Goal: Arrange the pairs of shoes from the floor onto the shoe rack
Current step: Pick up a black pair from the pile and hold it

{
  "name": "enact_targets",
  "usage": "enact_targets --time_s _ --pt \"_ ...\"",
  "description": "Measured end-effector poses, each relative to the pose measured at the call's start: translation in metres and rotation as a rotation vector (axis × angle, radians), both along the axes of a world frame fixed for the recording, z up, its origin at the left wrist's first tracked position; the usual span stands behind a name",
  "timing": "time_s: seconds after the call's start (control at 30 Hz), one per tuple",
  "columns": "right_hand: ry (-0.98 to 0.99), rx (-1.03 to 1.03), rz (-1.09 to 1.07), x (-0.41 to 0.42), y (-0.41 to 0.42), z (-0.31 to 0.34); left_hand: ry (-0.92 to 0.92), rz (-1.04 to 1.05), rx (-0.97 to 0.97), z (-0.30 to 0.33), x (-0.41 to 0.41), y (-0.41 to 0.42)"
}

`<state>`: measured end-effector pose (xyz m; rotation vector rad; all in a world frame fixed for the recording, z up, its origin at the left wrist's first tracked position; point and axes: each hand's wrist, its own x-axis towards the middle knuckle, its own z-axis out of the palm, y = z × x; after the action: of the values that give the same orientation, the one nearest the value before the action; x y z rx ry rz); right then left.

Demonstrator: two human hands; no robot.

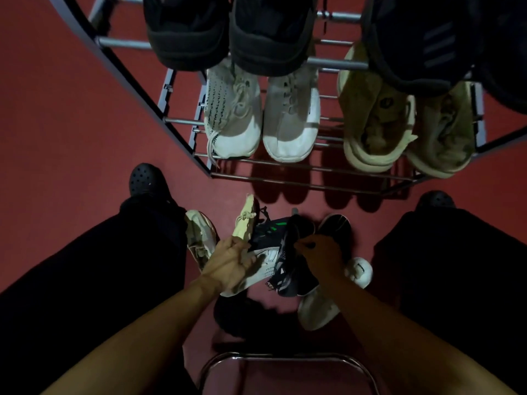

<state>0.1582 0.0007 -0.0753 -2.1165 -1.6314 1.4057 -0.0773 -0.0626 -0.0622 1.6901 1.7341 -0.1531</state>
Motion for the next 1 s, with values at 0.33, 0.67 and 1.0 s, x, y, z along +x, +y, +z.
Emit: enact_targets --time_s 0.33,0.67,1.0 --pt "0.376 0.033 -0.57 0.022 0.005 0.046 -0.483 0.696 -0.227 0.024 0.025 0.003" --pt "0.578 -0.006 -0.527 0.039 -0.018 0.083 -0.828 1.093 -0.379 0.071 0.033 -0.005" --pt "0.139 0.202 -0.031 0.036 -0.013 0.087 -0.759 0.71 -0.044 0.077 0.02 0.012"
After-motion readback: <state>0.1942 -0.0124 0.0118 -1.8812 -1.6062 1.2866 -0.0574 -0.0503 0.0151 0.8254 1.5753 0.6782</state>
